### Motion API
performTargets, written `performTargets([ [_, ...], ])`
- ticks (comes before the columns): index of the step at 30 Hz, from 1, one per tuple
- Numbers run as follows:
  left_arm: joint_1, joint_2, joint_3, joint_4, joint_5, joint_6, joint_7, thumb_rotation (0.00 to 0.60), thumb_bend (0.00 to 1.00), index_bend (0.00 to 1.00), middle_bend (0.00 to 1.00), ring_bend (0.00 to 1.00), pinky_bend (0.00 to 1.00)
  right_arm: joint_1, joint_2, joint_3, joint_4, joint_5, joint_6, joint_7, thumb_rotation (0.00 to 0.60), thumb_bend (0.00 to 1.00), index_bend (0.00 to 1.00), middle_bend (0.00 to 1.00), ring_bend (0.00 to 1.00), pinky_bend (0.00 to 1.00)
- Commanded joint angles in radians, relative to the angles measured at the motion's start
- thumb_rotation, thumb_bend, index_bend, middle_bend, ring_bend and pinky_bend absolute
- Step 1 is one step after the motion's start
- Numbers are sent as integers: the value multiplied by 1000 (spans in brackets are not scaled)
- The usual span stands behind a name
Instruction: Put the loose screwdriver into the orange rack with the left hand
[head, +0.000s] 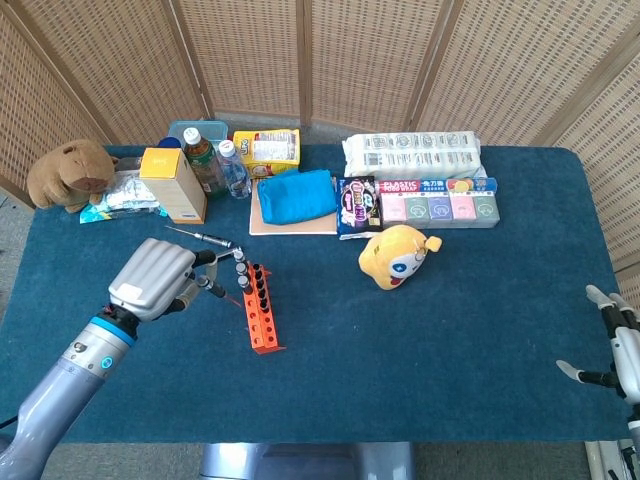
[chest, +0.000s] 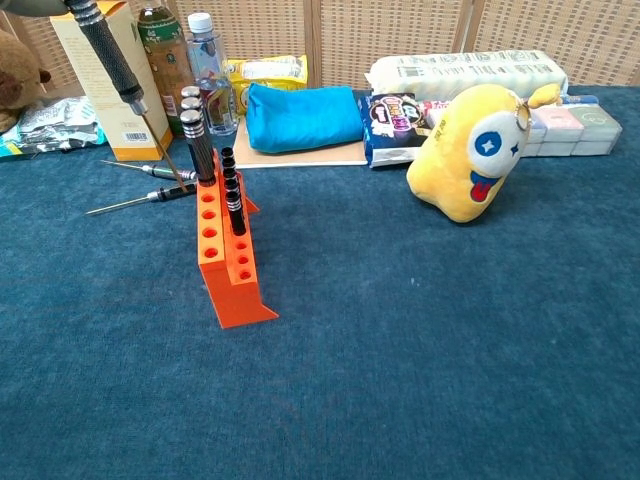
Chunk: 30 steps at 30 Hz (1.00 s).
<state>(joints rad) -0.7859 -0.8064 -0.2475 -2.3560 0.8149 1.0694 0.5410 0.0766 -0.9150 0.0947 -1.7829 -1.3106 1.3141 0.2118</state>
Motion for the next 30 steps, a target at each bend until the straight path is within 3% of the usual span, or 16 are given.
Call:
performTargets([
  [1, -19, -26, 8, 0, -26, 31, 36, 600, 391, 527, 1000, 1000, 1000, 0, 0, 1, 1, 0, 0, 1, 600, 44, 0, 148, 12, 0],
  [16, -77, -138, 23, 0, -101, 159, 157, 600, 391, 527, 1000, 1000, 1000, 0, 1, 2, 1, 4, -2, 4, 600, 45, 0, 148, 12, 0],
  [30, -113, -184, 23, 0, -133, 196, 189, 600, 391, 527, 1000, 1000, 1000, -1, 4, 5, -1, 8, 1, 9, 600, 45, 0, 148, 12, 0],
])
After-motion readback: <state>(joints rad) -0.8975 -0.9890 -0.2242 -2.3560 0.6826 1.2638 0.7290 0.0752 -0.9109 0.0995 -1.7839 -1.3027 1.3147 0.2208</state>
